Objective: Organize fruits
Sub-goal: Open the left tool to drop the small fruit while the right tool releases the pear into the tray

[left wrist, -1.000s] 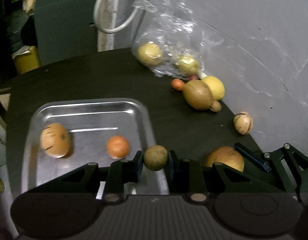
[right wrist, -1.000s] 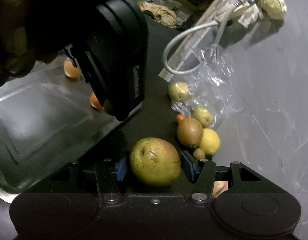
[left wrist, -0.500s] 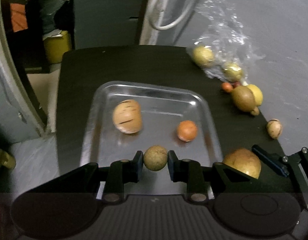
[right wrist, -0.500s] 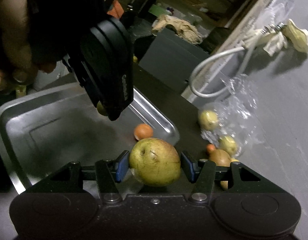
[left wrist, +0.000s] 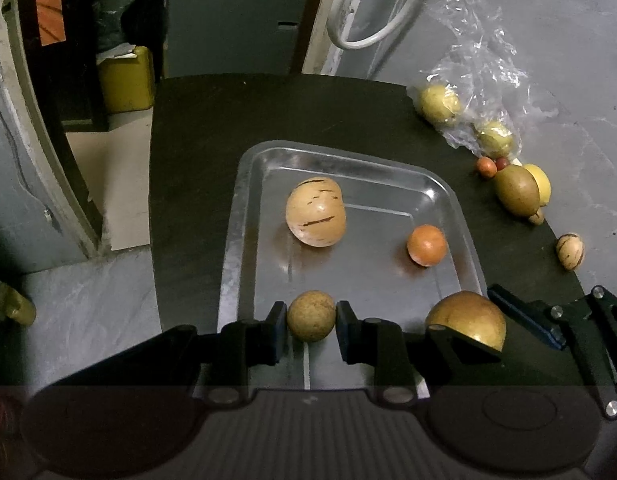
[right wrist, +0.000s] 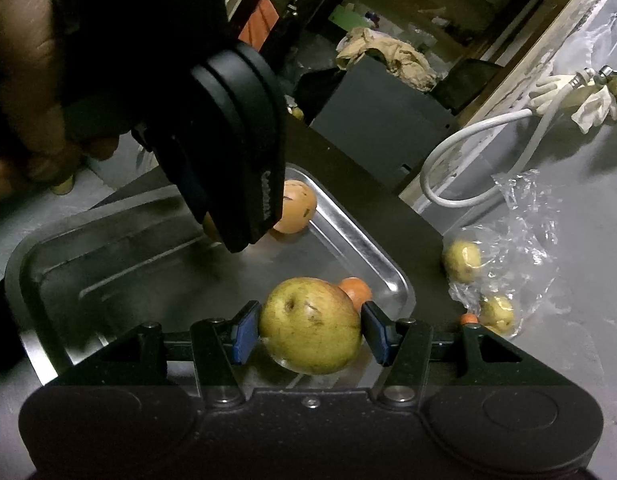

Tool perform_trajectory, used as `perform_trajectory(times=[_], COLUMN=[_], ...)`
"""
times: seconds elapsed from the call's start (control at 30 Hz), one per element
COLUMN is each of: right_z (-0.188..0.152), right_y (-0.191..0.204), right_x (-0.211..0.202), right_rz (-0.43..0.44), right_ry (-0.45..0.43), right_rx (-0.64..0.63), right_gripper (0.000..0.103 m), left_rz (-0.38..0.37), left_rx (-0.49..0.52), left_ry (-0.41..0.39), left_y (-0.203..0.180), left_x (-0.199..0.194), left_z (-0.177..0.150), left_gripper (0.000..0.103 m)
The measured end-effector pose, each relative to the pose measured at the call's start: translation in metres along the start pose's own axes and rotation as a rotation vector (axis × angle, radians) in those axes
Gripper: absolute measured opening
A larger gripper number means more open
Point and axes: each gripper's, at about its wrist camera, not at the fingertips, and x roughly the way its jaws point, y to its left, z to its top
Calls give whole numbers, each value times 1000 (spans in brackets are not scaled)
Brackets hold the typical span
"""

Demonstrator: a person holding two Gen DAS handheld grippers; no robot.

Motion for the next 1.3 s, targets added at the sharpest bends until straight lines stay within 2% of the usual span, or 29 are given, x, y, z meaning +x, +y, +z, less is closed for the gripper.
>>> perform_trajectory(times=[0.73, 0.87, 1.0, 1.3], right_z=[0, 0, 2, 8], right_y=[6, 5, 4, -12], right_x=[5, 1, -5, -36], right_rz=[-16, -13, -5, -24], right_ry=[36, 29, 25, 14], right_rx=[15, 27, 54, 128], right_gripper=[55, 63, 68, 87], left_rz=[-8, -7, -11, -29], left_rx=[14, 0, -10, -70], left_ry=[30, 27, 19, -41], left_y=[4, 6, 8, 12], left_x=[4, 0, -8, -43], left_z=[-2, -4, -6, -16], left_gripper=[30, 44, 50, 84])
